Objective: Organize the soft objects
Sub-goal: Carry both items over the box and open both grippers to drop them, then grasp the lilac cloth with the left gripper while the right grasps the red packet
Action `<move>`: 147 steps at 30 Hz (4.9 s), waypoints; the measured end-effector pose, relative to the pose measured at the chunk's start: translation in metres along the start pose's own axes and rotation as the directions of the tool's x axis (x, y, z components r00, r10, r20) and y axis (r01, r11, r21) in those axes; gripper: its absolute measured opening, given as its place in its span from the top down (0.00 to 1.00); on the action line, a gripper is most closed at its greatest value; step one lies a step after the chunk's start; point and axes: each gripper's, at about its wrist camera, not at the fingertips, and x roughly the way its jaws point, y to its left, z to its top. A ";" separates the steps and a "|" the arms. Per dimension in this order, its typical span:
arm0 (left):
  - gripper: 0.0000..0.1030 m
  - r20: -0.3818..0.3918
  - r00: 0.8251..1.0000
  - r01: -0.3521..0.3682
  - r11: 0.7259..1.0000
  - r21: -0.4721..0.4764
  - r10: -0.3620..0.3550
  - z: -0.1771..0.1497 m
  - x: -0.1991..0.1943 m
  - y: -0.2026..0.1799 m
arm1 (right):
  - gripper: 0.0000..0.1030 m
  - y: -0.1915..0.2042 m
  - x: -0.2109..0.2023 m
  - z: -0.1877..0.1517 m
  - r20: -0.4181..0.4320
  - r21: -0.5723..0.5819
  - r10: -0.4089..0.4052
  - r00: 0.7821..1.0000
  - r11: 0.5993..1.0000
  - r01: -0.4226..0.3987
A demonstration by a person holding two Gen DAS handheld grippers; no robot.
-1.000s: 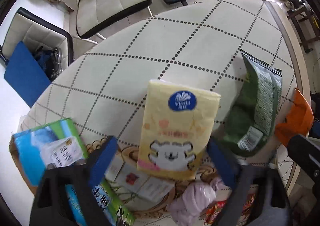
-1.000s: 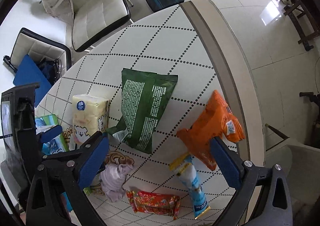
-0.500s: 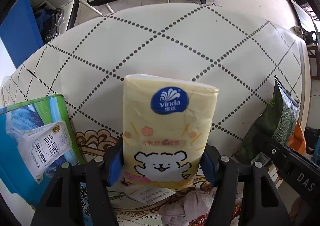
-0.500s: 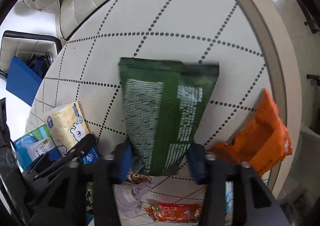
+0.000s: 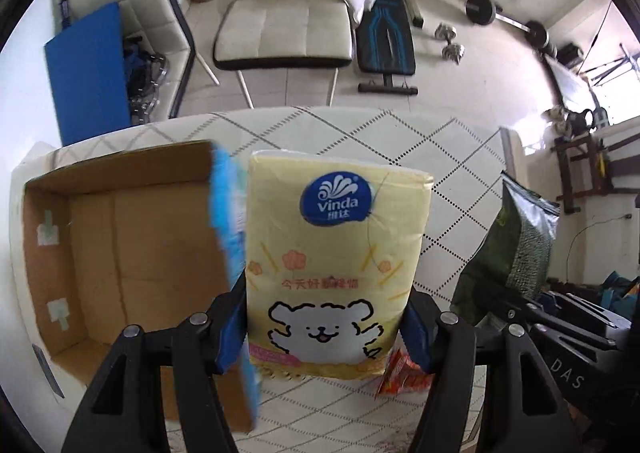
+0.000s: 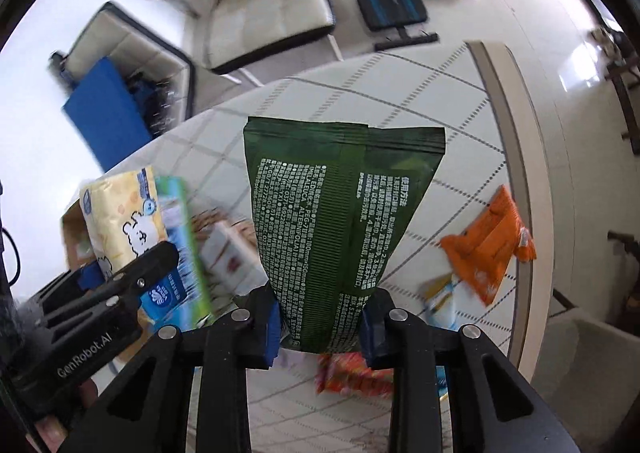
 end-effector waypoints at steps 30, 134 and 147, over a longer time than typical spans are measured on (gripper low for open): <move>0.39 -0.202 0.979 0.001 0.993 -0.114 -0.024 0.005 0.076 0.235 | 0.68 0.295 0.170 -0.008 -0.132 -0.239 -0.186 0.974 0.959 0.151; 0.66 -0.377 0.917 -0.095 0.989 0.117 0.133 -0.122 0.175 -0.060 | 0.26 0.010 0.141 -0.160 -0.135 -0.725 -0.327 0.935 0.676 0.132; 0.66 -0.237 0.971 -0.019 0.997 0.075 0.036 -0.114 0.070 -0.026 | 0.25 -0.003 0.088 -0.157 -0.044 -0.789 -0.303 0.952 0.595 0.153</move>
